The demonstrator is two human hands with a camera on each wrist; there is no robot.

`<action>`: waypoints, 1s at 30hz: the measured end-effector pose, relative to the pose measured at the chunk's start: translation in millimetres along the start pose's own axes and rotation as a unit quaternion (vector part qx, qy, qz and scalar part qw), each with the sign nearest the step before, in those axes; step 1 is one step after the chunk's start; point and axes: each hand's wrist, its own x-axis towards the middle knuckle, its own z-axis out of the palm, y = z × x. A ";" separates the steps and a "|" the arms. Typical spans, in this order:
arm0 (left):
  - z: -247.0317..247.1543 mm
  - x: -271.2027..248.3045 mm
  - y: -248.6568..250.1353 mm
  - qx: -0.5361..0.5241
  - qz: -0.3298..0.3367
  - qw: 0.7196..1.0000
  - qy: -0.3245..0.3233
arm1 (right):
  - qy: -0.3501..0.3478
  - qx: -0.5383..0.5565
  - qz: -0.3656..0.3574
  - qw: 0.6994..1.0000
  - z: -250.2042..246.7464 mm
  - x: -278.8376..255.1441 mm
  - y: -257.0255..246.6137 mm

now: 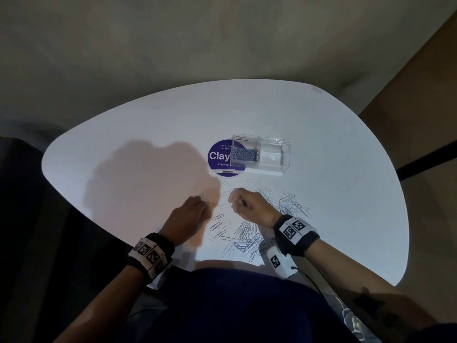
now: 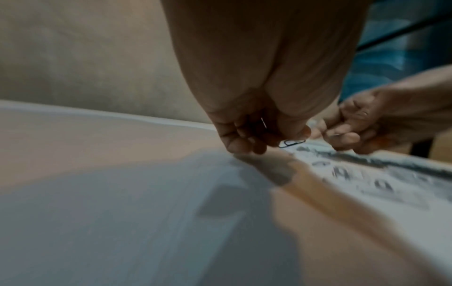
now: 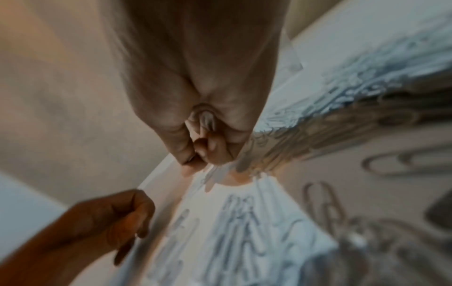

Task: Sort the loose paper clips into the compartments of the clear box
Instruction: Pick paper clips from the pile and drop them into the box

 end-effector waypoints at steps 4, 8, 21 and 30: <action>-8.1 -2.4 -2.3 -0.162 -0.091 0.982 -0.012 | -0.015 0.256 0.113 0.960 -0.2 4.5 -9.7; -13.9 -0.3 -1.1 -0.376 -0.168 0.911 -0.021 | -0.004 0.347 0.150 0.926 -0.6 12.9 -19.5; -0.4 3.9 16.3 -0.222 -0.176 0.954 -0.097 | -0.025 -0.245 -0.098 0.964 21.0 20.2 -26.0; -1.3 6.6 18.1 -0.091 -0.059 0.989 -0.103 | -0.068 -0.313 -0.120 0.940 22.1 23.5 -32.4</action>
